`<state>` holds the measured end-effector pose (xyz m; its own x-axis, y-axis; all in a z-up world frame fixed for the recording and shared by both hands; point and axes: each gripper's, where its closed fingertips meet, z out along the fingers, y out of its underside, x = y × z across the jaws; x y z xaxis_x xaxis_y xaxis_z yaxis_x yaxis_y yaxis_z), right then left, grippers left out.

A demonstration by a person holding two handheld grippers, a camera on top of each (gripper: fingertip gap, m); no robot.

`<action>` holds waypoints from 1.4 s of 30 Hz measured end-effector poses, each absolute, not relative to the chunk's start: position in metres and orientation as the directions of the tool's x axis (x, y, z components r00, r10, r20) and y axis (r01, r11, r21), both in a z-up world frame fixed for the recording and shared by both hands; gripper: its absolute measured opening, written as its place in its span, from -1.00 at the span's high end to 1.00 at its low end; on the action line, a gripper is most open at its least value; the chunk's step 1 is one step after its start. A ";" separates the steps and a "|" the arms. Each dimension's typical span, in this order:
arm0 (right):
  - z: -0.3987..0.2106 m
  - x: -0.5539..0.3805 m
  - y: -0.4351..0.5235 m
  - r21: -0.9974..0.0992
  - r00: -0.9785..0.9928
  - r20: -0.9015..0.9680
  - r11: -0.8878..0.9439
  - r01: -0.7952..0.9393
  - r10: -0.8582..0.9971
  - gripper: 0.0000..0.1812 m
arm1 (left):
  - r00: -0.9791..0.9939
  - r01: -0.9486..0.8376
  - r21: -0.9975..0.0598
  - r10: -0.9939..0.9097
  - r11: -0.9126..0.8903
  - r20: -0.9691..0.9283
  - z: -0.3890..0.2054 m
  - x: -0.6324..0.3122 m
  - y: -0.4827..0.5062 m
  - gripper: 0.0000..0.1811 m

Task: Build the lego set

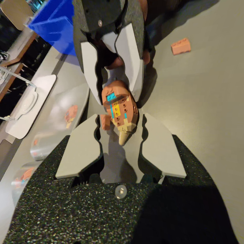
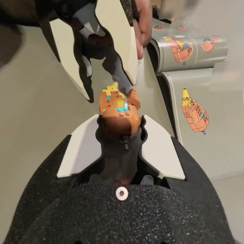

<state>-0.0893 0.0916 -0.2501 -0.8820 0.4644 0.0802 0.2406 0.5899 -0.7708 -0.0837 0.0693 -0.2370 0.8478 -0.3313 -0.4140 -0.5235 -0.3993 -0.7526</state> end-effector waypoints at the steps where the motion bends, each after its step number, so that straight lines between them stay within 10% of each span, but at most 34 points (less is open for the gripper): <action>1: -0.252 -0.089 0.091 -0.760 -0.883 0.090 0.604 0.239 0.462 0.36 | 0.851 -0.520 -0.749 -0.327 -0.411 -0.411 -0.239 -0.085 0.070 0.36; 18: -0.258 -0.081 0.094 -0.727 -0.903 0.097 0.649 0.223 0.418 0.37 | 0.950 -0.303 -0.818 -0.219 -0.489 -0.221 -0.226 -0.134 0.055 0.39; 42: -0.258 -0.076 0.094 -0.735 -0.911 0.096 0.646 0.207 0.401 0.37 | 0.914 -0.400 -0.577 -0.354 -0.712 -0.197 -0.262 -0.134 0.061 0.69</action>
